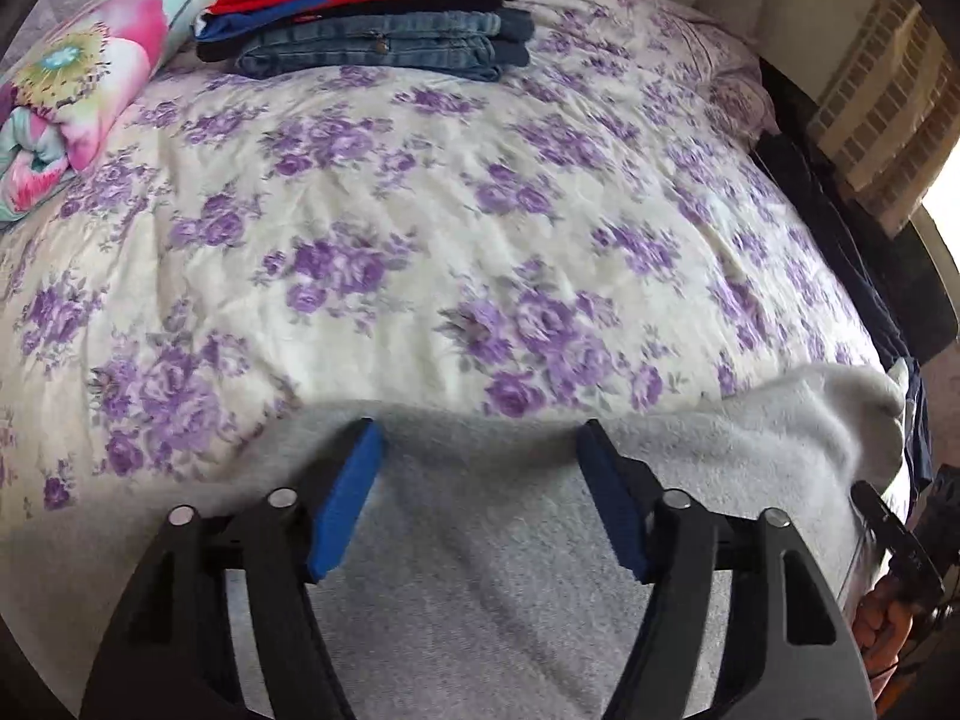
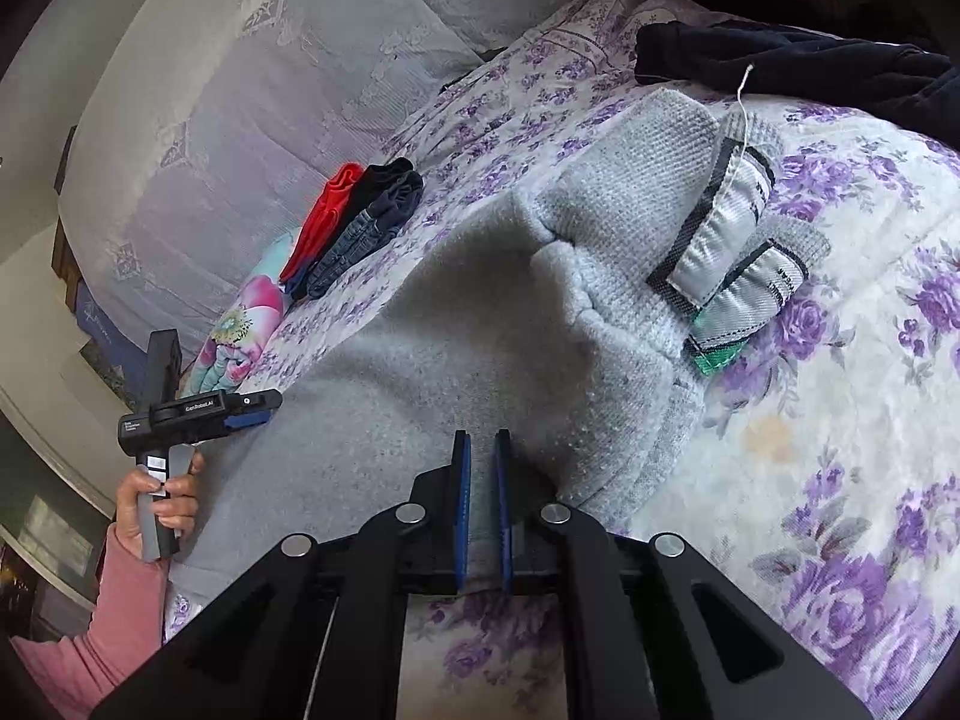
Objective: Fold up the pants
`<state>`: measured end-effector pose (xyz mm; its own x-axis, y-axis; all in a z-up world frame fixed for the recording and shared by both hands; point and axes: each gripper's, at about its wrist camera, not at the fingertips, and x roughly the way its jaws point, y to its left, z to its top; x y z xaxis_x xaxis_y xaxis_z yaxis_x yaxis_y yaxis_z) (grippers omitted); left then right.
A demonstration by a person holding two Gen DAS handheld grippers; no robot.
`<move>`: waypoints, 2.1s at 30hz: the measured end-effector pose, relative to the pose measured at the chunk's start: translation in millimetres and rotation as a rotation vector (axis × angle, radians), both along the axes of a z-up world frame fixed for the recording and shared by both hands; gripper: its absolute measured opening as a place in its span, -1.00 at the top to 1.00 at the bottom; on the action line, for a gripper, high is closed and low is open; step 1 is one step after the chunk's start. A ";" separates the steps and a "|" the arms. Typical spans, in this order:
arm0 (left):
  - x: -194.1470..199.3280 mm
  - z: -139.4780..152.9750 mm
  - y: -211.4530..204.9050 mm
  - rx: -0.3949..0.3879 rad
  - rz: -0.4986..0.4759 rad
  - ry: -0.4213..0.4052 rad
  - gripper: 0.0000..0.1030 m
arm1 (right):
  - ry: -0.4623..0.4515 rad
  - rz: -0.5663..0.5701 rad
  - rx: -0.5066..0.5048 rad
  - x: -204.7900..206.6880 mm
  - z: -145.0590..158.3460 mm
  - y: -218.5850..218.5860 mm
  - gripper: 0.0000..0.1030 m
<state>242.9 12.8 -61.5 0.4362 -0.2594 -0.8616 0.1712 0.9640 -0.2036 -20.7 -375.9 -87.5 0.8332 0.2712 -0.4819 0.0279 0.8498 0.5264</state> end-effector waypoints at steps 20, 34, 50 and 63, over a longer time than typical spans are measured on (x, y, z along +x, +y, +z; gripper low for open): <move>-212.7 7.9 39.8 0.170 0.030 -0.174 -0.78 | -0.006 -0.080 -0.133 -3.1 31.3 35.3 0.14; -174.1 -22.3 -7.5 0.107 -0.032 -0.176 -0.92 | 0.153 0.141 -0.369 126.9 41.4 23.0 1.00; -178.4 -23.0 -5.5 0.099 -0.026 -0.221 -0.92 | 0.001 -0.192 -0.032 -29.3 61.9 -40.5 -0.16; -178.9 -23.0 -5.0 0.102 -0.027 -0.223 -0.92 | 0.094 -0.124 0.074 21.1 16.0 -39.6 -0.45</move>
<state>64.0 7.8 -84.4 0.6125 -0.1898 -0.7674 0.2267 0.9721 -0.0595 0.4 -415.4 -71.5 0.8145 0.2069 -0.5421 0.1823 0.7957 0.5776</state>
